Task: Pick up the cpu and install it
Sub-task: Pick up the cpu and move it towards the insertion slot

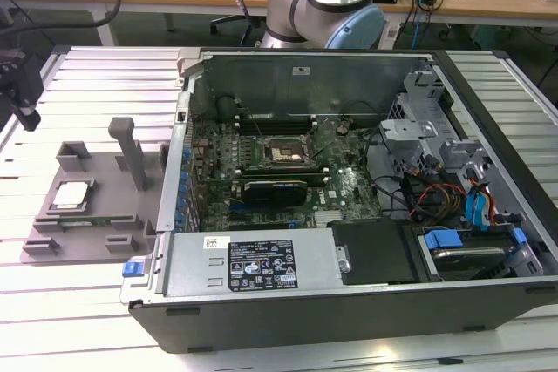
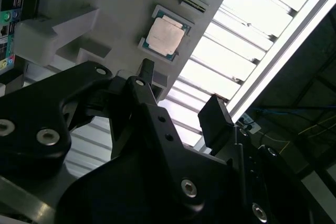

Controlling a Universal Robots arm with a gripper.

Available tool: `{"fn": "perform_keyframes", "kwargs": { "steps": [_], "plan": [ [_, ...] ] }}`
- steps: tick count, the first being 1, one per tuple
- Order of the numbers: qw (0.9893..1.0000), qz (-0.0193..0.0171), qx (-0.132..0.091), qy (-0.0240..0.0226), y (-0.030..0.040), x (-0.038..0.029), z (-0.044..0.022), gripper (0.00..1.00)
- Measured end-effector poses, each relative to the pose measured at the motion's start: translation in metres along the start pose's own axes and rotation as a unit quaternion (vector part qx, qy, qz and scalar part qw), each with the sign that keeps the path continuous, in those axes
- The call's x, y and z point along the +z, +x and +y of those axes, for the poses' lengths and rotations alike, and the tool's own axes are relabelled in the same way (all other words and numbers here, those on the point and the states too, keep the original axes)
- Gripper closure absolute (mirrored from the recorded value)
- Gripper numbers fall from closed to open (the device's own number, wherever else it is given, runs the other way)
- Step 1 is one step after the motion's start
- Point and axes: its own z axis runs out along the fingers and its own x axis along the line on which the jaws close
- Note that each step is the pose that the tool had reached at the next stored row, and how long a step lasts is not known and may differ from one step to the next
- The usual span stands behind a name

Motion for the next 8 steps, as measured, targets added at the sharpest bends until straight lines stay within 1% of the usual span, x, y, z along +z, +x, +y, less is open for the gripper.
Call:
{"fn": "perform_keyframes", "kwargs": {
  "steps": [8],
  "plan": [
    [1.0, 0.0, 0.0, 0.0, 0.0001, 0.003, 0.0, 0.38]
  ]
}}
